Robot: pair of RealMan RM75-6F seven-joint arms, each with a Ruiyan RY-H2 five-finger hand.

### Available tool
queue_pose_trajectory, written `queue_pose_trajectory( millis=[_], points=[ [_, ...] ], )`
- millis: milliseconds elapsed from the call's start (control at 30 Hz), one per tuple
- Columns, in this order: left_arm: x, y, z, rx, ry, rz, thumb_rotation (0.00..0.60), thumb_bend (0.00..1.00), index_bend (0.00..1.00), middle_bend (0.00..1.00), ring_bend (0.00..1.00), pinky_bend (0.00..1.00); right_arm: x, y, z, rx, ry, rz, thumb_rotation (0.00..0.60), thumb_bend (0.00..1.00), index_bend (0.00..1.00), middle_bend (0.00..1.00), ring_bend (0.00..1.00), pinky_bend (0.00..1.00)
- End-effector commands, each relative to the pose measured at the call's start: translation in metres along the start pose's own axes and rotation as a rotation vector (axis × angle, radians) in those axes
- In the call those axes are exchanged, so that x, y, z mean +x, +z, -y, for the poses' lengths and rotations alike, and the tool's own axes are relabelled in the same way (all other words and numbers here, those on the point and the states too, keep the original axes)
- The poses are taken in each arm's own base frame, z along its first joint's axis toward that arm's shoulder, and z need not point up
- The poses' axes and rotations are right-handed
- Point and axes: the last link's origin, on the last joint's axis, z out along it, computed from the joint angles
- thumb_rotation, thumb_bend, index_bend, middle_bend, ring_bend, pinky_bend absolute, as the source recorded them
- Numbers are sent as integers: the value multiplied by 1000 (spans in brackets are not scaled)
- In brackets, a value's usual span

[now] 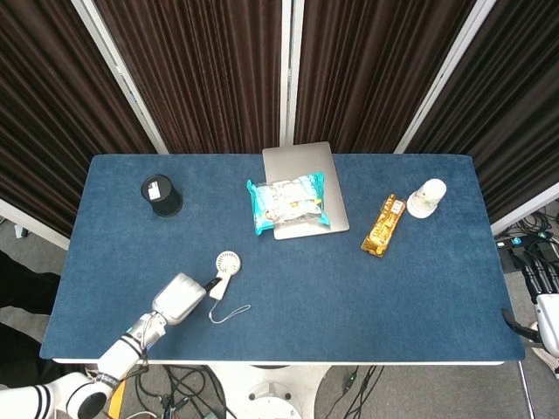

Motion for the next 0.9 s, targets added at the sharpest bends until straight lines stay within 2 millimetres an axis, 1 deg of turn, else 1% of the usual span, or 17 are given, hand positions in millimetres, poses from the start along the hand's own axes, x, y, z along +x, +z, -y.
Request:
queue_pose_trajectory(
  millis=[33, 500, 900],
  points=[
    [1, 2, -1, -2, 4, -4, 600, 726, 132, 866, 841, 783, 0, 0, 0, 1, -1, 1, 600, 203, 0, 0, 0, 0],
    [-1, 10, 1, 10, -5, 22, 600, 726, 132, 866, 841, 783, 0, 0, -1, -3, -2, 4, 600, 203, 0, 0, 0, 0],
    [-4, 11, 2, 18, -8, 35, 600, 727, 133, 867, 841, 783, -1, 0, -2, -6, -1, 5, 600, 202, 0, 0, 0, 0]
  ],
)
